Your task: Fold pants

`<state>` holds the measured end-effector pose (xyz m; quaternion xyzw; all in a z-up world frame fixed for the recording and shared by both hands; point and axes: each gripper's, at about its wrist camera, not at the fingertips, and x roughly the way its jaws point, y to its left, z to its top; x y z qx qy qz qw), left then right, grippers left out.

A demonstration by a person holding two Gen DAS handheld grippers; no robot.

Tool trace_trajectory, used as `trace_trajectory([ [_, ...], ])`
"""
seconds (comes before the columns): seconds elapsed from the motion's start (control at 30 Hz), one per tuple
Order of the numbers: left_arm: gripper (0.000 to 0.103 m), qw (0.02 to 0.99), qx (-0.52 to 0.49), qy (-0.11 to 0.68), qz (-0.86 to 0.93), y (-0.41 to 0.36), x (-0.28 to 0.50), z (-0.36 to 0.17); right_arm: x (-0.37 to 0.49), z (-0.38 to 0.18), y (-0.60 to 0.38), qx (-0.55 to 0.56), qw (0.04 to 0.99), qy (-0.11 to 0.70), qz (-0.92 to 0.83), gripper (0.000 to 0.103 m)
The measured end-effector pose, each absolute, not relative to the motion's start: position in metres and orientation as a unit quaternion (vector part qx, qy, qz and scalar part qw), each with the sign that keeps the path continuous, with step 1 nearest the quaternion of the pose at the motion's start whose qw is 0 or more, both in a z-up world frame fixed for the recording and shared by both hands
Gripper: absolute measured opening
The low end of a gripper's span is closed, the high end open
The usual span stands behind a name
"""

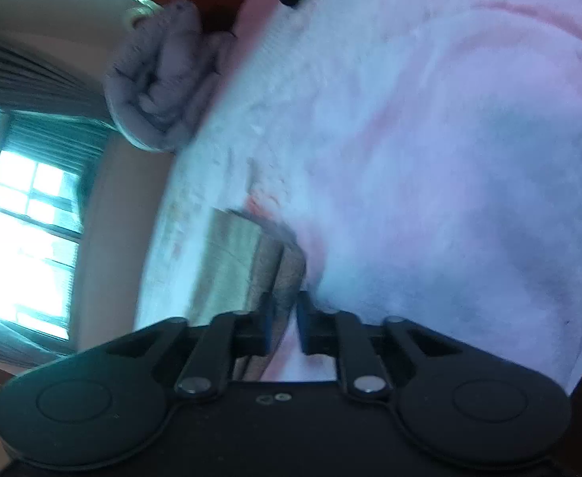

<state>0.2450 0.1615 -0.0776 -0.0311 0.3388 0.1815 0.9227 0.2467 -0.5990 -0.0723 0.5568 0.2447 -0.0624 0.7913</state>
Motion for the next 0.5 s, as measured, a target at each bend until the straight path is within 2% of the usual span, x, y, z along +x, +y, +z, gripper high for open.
trace_trajectory([
  [0.17,0.103,0.923,-0.030,0.339,0.180,0.162,0.245,-0.077,0.260,-0.061,-0.596,0.517,0.816,0.252,-0.056,0.000],
  [0.23,0.103,0.923,-0.030,0.339,0.179,0.161,0.246,-0.077,0.252,-0.045,-0.596,0.482,0.847,0.218,-0.052,0.000],
  [0.33,0.103,0.925,-0.025,0.339,0.170,0.163,0.244,-0.076,0.246,-0.039,-0.591,0.396,0.882,0.224,-0.123,0.000],
  [0.43,0.103,0.926,-0.023,0.341,0.160,0.165,0.244,-0.075,0.233,-0.067,-0.623,0.478,0.841,0.217,-0.129,0.000],
  [0.5,0.103,0.926,-0.024,0.343,0.158,0.165,0.244,-0.075,0.223,-0.056,-0.622,0.469,0.852,0.201,-0.117,0.000],
])
